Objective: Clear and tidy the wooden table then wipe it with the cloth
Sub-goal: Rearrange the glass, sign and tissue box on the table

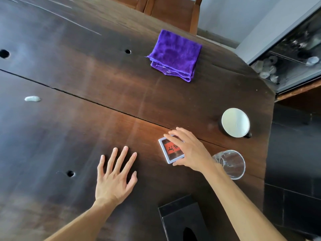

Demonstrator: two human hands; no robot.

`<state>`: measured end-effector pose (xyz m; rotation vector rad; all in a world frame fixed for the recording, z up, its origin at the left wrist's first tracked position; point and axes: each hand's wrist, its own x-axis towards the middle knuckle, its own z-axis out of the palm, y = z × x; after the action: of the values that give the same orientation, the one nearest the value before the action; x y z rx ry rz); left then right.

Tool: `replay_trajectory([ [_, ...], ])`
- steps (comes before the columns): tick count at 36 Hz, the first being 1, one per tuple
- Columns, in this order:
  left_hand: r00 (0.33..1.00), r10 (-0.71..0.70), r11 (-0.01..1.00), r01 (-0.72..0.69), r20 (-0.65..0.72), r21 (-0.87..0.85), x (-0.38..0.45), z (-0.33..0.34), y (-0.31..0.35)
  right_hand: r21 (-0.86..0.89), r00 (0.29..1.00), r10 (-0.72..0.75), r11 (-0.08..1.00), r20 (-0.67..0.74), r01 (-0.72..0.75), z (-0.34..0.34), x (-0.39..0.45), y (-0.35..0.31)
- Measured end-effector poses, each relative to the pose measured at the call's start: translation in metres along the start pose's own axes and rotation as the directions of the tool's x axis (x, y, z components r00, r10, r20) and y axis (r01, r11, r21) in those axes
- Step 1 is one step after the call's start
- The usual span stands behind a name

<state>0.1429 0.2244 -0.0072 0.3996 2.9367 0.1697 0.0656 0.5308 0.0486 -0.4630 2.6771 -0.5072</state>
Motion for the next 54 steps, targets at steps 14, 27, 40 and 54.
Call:
replay_trajectory([
  [14, 1.0, -0.006, 1.0, 0.006, 0.011, -0.008, 0.0, -0.001, 0.0, 0.217, 0.956, 0.166, 0.97, -0.241, -0.113, 0.006, 0.004, -0.004],
  [27, 1.0, -0.012, 1.0, 0.012, 0.012, -0.02, 0.0, 0.0, 0.0, 0.238, 0.89, 0.313, 0.941, -0.333, -0.241, -0.028, 0.043, 0.004],
  [40, 1.0, -0.007, 1.0, 0.007, 0.011, -0.006, 0.0, 0.0, -0.001, 0.27, 0.881, 0.374, 0.915, -0.291, -0.299, -0.029, 0.073, 0.013],
  [54, 1.0, -0.002, 1.0, 0.002, 0.013, 0.003, 0.0, -0.001, -0.001, 0.262, 0.885, 0.393, 0.907, -0.25, -0.328, -0.033, 0.091, 0.012],
])
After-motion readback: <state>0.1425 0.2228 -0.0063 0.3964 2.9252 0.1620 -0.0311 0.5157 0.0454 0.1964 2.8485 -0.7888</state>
